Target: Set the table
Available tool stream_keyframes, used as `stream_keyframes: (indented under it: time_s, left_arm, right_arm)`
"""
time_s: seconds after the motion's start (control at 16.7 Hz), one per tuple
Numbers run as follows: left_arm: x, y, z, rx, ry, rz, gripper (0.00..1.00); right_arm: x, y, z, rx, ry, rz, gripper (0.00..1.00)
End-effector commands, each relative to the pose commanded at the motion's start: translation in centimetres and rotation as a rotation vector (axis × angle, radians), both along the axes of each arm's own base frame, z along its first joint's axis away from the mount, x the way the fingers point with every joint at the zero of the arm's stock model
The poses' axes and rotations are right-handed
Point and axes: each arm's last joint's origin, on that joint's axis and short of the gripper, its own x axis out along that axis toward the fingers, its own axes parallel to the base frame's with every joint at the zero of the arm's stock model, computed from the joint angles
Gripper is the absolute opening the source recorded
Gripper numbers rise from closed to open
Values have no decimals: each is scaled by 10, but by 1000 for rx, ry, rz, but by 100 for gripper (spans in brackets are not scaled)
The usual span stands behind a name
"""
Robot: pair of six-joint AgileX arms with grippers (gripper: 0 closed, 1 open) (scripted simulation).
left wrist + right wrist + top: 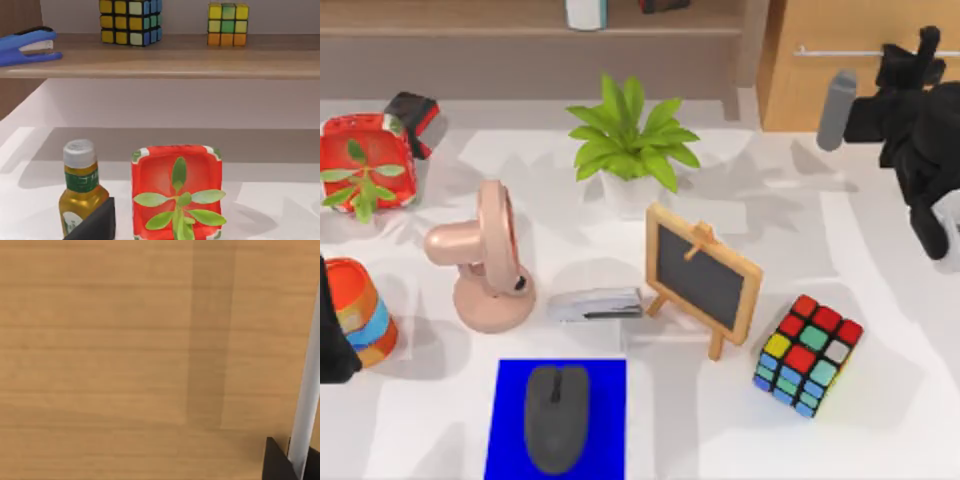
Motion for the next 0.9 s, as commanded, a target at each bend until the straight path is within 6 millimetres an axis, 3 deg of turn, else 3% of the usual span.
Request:
stream_keyframes:
  time_s: [0.6, 0.9]
  left_arm:
    - [0, 0, 0, 0, 0, 0, 100]
    - [0, 0, 0, 0, 0, 0, 100]
  right_arm:
    - [0, 0, 0, 0, 0, 0, 98]
    - [0, 0, 0, 0, 0, 0, 100]
